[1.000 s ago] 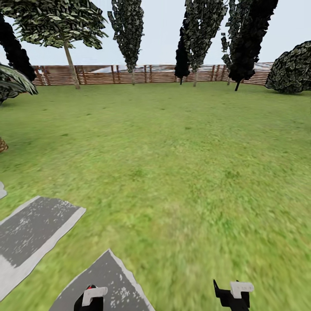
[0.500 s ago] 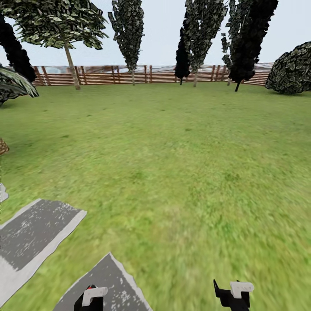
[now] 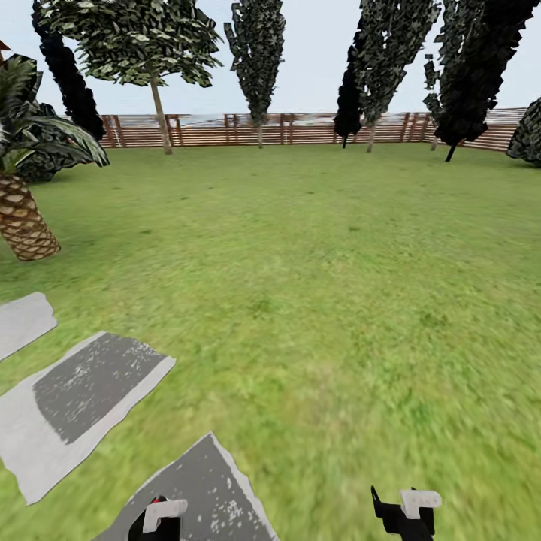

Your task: Pick up the pesticide atomizer in the garden and spray insectifuge to fully cover both potted plants in the garden.

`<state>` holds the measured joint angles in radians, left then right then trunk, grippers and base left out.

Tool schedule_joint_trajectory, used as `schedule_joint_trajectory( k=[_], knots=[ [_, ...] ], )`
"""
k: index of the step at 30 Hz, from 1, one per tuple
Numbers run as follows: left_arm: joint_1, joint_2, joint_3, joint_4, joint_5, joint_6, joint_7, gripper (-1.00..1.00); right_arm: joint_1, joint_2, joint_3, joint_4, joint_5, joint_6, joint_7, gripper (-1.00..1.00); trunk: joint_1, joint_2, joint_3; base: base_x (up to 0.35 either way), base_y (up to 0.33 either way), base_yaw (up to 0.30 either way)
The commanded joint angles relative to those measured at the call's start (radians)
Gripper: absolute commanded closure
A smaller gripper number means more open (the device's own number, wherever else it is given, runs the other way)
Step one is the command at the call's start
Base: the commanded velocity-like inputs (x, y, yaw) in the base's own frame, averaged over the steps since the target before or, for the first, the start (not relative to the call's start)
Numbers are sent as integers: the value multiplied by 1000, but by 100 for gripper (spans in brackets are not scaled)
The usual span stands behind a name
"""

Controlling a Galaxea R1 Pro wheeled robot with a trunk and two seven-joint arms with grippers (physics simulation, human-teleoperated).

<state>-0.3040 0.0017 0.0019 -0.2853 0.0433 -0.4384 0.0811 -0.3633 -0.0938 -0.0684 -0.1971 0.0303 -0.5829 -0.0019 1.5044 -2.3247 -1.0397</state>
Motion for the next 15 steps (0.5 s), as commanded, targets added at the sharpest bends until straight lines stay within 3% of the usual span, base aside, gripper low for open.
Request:
schedule_joint_trajectory(
  k=[1,15],
  knots=[
    [-1,0,0,1,4,-3,0,100,0,0,-5,1,3,-3,0,-100,0,0,-1,0,0,277],
    [-1,-2,0,17,6,-4,0,100,0,0,-5,1,3,-3,0,-100,0,0,-1,0,0,277]
  ],
)
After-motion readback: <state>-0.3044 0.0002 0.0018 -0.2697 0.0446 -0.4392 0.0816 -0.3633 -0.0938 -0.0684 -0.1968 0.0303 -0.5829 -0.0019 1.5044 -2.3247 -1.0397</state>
